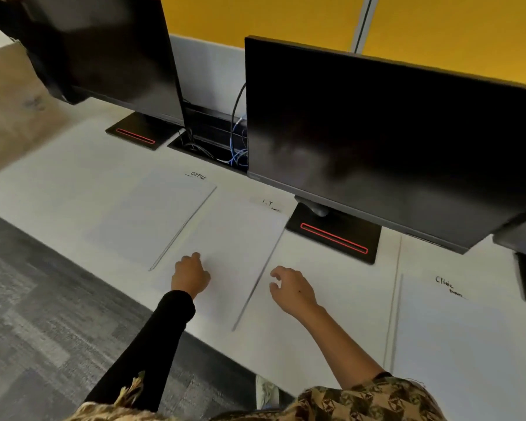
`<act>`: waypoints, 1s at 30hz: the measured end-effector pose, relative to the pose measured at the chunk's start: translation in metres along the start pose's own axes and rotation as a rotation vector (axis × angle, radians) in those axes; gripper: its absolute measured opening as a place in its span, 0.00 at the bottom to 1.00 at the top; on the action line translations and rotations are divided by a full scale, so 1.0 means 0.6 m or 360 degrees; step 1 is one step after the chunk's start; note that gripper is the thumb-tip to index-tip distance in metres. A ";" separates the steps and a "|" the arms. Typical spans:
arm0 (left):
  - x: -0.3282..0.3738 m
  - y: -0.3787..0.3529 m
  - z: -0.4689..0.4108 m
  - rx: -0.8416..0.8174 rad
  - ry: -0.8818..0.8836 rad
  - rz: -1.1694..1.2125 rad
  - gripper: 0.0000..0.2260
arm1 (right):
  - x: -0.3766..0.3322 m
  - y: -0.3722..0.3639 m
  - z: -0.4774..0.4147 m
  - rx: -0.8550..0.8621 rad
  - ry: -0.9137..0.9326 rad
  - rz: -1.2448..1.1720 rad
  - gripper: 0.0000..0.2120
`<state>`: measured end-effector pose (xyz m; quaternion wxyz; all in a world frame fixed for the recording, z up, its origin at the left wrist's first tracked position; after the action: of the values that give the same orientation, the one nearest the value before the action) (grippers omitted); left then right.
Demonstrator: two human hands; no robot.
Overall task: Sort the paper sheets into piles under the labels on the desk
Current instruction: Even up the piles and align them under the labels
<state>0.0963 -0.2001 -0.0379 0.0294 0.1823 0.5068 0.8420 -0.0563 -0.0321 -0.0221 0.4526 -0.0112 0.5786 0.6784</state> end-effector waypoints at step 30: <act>-0.012 0.017 -0.200 -0.0413 -0.0173 -0.0312 0.35 | 0.006 -0.087 -0.092 0.0612 -0.1418 -0.1081 0.35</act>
<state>0.0638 -0.3081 -0.0815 0.1621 0.1720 0.4068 0.8824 -0.0535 -0.0780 -0.0828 0.8376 0.1724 0.4093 0.3181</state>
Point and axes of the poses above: each hand's wrist, its own z-axis away from the middle knuckle, its own y-axis out of the back of the hand, x = y × z, the point moved 8 cm from there along -z, towards the middle knuckle, and after that the axes turned 3 degrees about y, right-handed, at the moved point
